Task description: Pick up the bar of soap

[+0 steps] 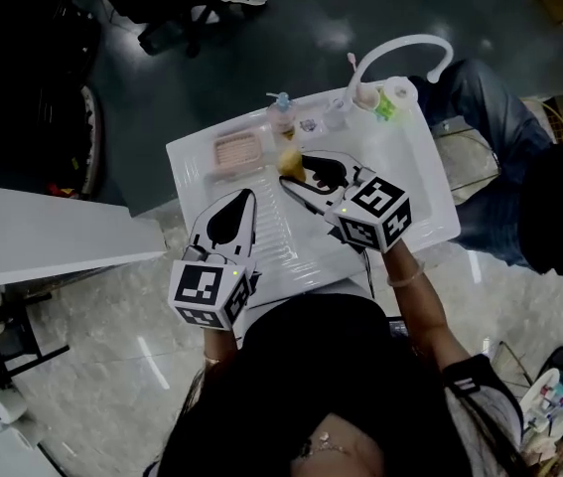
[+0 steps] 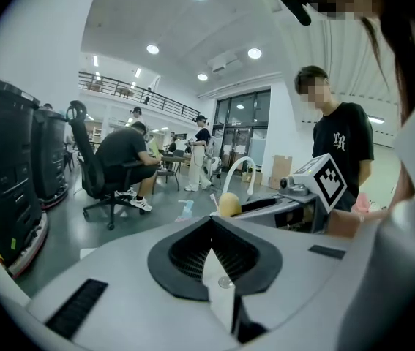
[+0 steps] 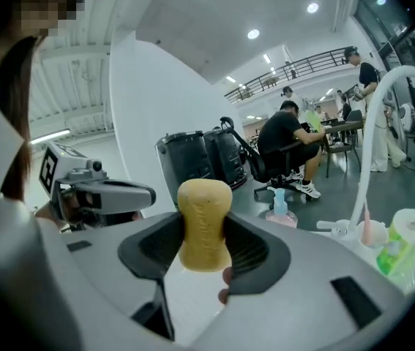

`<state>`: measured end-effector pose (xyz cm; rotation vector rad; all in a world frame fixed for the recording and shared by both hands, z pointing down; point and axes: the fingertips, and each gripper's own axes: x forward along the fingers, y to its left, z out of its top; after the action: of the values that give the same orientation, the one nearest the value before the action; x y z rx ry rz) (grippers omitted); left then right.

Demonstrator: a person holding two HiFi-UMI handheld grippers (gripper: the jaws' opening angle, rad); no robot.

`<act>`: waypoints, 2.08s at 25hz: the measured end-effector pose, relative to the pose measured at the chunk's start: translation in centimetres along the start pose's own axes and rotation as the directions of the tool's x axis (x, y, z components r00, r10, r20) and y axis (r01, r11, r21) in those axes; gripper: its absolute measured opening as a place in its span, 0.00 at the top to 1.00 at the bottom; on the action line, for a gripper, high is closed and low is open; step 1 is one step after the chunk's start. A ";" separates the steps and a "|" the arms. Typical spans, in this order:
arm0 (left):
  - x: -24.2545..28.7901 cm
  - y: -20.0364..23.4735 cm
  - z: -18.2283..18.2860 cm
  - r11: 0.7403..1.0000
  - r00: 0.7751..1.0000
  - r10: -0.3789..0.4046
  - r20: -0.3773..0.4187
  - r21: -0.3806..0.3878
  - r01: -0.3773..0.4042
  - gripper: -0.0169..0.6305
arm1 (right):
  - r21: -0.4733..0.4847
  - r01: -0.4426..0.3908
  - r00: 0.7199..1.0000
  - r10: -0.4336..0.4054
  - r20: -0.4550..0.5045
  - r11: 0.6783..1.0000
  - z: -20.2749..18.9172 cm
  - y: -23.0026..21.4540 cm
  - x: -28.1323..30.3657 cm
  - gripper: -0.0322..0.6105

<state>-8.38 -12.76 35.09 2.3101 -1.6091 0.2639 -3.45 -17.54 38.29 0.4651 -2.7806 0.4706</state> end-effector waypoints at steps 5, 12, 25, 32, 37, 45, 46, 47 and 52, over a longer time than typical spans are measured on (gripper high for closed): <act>-0.1 -3.4 1.6 0.994 0.996 -0.080 0.047 -0.072 0.083 0.96 | 0.012 -0.024 0.991 0.022 0.134 1.000 2.2 1.4 -4.0 0.66; -0.3 -6.2 1.7 0.979 0.992 -0.129 -0.003 -0.160 0.127 0.96 | 0.012 -0.050 0.948 0.043 0.315 0.999 4.7 3.3 -9.0 0.66; -2.9 -9.9 4.1 0.976 0.981 -0.194 0.027 -0.094 0.196 0.96 | -0.041 -0.066 0.903 0.077 0.422 0.997 6.2 6.5 -13.9 0.66; -2.7 -10.8 4.2 0.973 0.975 -0.220 0.021 -0.069 0.221 0.96 | -0.051 -0.080 0.909 0.094 0.405 0.995 6.1 7.1 -14.1 0.66; -3.1 -10.4 4.6 0.967 0.970 -0.242 0.034 -0.070 0.244 0.96 | -0.054 -0.083 0.901 0.098 0.422 0.995 6.5 7.3 -14.4 0.66; -3.9 -10.9 6.5 0.949 0.951 -0.305 0.052 -0.066 0.308 0.96 | -0.066 -0.085 0.886 0.105 0.452 0.994 8.1 8.1 -15.0 0.66; -3.9 -11.0 6.5 0.948 0.950 -0.309 0.050 -0.066 0.312 0.96 | -0.067 -0.085 0.885 0.106 0.453 0.994 8.2 8.2 -15.0 0.66; -4.0 -11.2 6.5 0.947 0.949 -0.312 0.048 -0.066 0.315 0.96 | -0.069 -0.085 0.885 0.107 0.453 0.994 8.2 8.3 -15.1 0.66; -4.6 -12.3 6.7 0.943 0.945 -0.323 0.058 -0.069 0.327 0.96 | -0.076 -0.083 0.880 0.108 0.462 0.994 8.6 8.8 -16.3 0.66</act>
<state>1.32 -7.17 25.50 2.4871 -1.2044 0.0699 6.33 -8.46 22.82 0.4824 -3.2846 0.3363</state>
